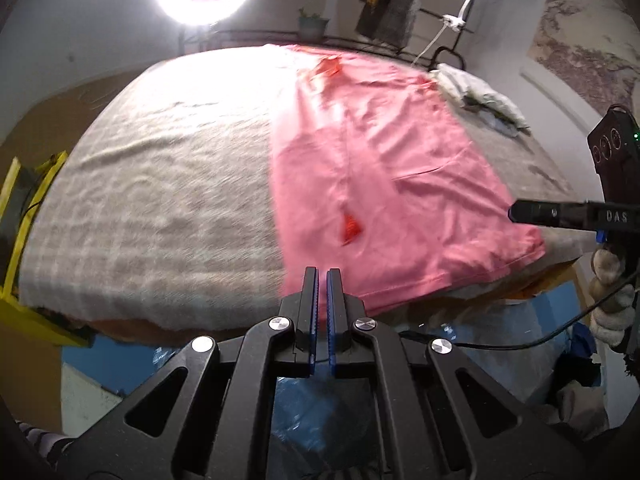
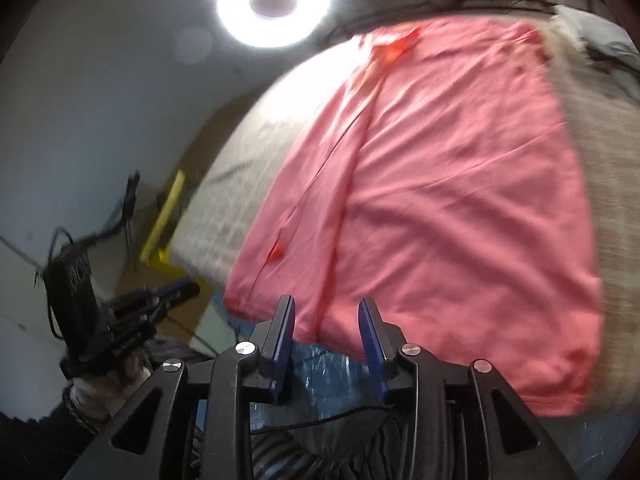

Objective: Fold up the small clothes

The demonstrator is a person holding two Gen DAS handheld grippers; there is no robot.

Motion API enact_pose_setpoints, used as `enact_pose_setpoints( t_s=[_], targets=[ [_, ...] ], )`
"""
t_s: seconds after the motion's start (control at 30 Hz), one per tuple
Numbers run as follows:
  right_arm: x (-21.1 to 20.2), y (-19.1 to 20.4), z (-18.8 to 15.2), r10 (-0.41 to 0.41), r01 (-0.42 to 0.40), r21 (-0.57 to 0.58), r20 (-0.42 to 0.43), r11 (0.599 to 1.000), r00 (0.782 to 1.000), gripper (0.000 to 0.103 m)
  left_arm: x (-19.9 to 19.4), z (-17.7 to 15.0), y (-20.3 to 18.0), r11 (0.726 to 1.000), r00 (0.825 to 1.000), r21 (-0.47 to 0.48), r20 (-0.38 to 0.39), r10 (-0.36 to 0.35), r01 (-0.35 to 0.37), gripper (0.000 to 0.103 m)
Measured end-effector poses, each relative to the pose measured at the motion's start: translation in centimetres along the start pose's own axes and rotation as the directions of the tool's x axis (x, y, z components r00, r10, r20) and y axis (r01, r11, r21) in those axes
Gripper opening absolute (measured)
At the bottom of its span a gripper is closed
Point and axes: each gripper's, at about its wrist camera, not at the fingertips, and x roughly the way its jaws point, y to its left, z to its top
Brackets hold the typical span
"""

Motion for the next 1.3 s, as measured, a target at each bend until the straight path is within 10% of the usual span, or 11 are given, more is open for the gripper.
enact_pose_setpoints(
  t_s=[0.47, 0.67, 0.73, 0.8, 1.23, 1.3],
  targets=[
    [-12.9, -6.5, -1.5, -0.228, 0.205, 0.111, 0.268, 0.972, 0.936, 0.039, 3.8, 1.5, -12.9, 0.958, 0.983, 0.223, -0.001, -0.182, 0.178, 0.001],
    [-16.3, -10.1, -3.1, -0.292, 0.238, 0.201, 0.308, 0.950, 0.906, 0.040, 6.2, 1.3, -18.8, 0.913, 0.950, 0.265, -0.088, -0.298, 0.311, 0.001],
    [-17.3, -11.3, -3.5, -0.306, 0.240, 0.231, 0.316, 0.943, 0.898, 0.040, 7.1, 1.2, -20.9, 0.898, 0.938, 0.273, -0.113, -0.326, 0.345, 0.007],
    [-18.3, -12.4, -4.0, -0.318, 0.241, 0.257, 0.323, 0.936, 0.891, 0.040, 8.0, 1.2, -22.8, 0.885, 0.931, 0.291, -0.128, -0.342, 0.365, 0.033],
    [-20.3, -16.3, -5.0, -0.347, 0.253, 0.297, 0.325, 0.921, 0.880, 0.040, 12.9, 0.5, -27.2, 0.884, 0.970, 0.403, -0.139, -0.197, 0.237, 0.042],
    [-20.1, -16.7, -4.3, -0.336, 0.248, 0.285, 0.323, 0.926, 0.885, 0.040, 13.0, 0.6, -27.0, 0.886, 0.973, 0.404, -0.133, -0.191, 0.229, 0.028]
  ],
)
